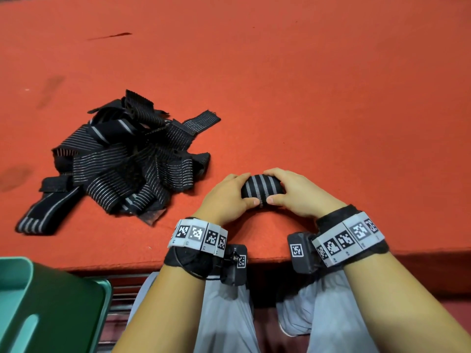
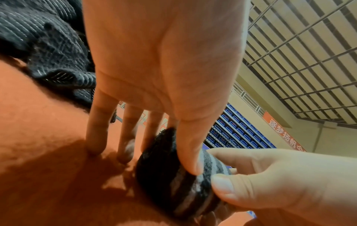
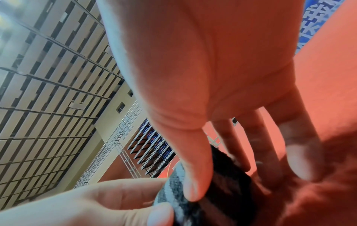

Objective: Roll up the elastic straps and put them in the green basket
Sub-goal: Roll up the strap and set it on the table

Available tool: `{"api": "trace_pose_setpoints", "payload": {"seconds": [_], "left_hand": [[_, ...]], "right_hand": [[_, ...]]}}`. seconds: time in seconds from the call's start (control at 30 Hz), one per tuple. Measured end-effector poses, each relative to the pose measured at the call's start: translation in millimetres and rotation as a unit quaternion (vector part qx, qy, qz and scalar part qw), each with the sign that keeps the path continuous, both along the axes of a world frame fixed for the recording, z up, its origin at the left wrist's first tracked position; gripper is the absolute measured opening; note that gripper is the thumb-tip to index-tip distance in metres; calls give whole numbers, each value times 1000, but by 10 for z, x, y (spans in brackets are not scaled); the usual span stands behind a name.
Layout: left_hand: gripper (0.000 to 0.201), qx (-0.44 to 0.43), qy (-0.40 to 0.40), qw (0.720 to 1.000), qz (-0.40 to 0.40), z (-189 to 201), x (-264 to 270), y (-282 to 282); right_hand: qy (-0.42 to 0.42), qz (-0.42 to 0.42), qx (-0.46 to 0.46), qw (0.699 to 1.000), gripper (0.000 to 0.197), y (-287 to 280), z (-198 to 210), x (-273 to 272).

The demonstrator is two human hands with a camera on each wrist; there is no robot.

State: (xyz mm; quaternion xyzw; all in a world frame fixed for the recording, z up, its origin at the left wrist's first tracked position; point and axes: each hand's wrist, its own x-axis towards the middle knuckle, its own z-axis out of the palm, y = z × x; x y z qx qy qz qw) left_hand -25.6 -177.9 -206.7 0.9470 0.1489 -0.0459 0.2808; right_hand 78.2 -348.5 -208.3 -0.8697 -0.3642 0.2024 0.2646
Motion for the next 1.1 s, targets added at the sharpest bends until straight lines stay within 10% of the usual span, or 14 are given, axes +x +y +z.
{"api": "trace_pose_setpoints", "payload": {"seconds": [0.67,1.1], "left_hand": [[75,4,-31,999,42,-4,-182,-185],[65,-144,-84,984,70,177,-68,-622]], "right_hand": [[36,23,42,998,81,-4,9,-141],[10,3,130,991,75,-422,413,116]]}}
